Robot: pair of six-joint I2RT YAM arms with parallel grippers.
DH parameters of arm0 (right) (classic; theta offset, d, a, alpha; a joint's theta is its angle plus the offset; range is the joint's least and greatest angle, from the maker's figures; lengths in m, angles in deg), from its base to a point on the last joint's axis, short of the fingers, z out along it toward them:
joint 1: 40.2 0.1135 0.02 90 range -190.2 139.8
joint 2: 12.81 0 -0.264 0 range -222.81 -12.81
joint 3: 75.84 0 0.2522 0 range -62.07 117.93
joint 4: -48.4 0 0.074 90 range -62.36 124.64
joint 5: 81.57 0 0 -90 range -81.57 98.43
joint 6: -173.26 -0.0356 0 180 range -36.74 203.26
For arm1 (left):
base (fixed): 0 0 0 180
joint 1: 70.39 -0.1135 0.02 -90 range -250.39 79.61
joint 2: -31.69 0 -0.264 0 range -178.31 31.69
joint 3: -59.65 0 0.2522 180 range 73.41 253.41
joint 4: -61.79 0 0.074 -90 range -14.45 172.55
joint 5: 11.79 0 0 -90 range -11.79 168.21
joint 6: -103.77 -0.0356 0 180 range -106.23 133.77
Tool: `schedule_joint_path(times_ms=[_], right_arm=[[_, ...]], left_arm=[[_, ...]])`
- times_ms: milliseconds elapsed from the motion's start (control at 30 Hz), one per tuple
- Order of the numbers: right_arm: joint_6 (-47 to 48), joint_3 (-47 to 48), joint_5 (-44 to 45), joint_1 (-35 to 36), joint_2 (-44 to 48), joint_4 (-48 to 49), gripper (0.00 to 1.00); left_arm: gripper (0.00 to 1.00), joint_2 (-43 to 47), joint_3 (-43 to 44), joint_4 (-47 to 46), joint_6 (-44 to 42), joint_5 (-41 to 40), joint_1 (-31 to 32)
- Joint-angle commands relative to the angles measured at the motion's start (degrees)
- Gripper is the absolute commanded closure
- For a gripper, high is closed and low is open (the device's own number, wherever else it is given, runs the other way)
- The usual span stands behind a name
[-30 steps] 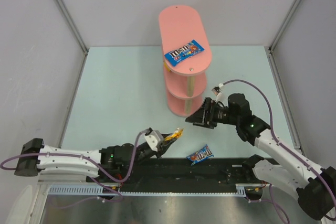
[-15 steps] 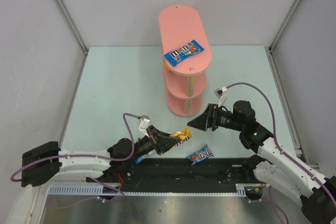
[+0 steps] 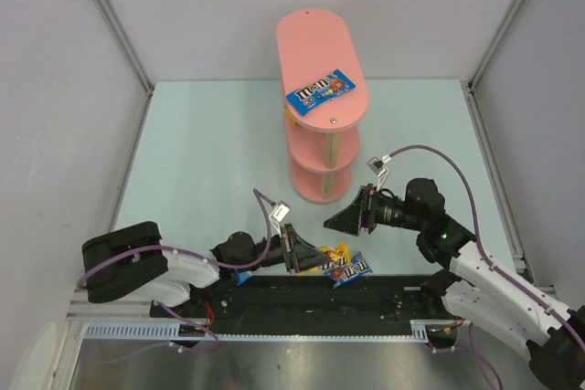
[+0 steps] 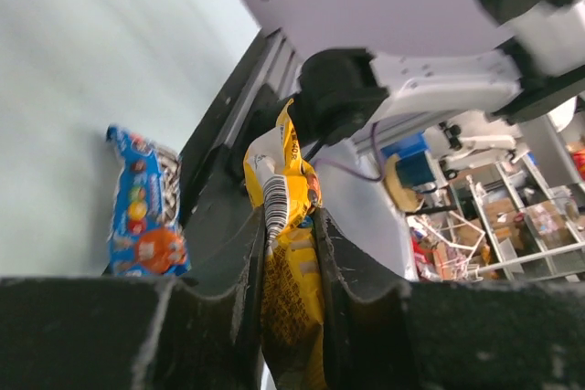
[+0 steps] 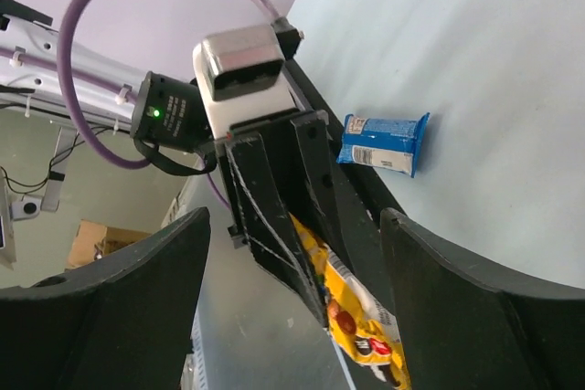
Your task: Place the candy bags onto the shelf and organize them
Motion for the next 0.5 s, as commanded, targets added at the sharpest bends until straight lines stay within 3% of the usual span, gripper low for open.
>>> schedule_joint_path(times_ms=[0, 267, 467], right_arm=[[2.82, 0.03, 0.32, 0.20, 2.59, -1.43, 0.21], [0.81, -1.02, -1.44, 0.55, 1.45, 2.78, 0.21], [-1.65, -1.73, -1.61, 0.99, 0.48, 6.55, 0.21]], left_arm=[[0.85, 3.53, 1.53, -27.57, 1.43, 1.80, -2.97], [0.84, 8.71, 1.35, -27.57, 3.19, 3.29, -9.03], [0.84, 9.42, 3.02, -27.57, 3.01, 3.29, -9.39]])
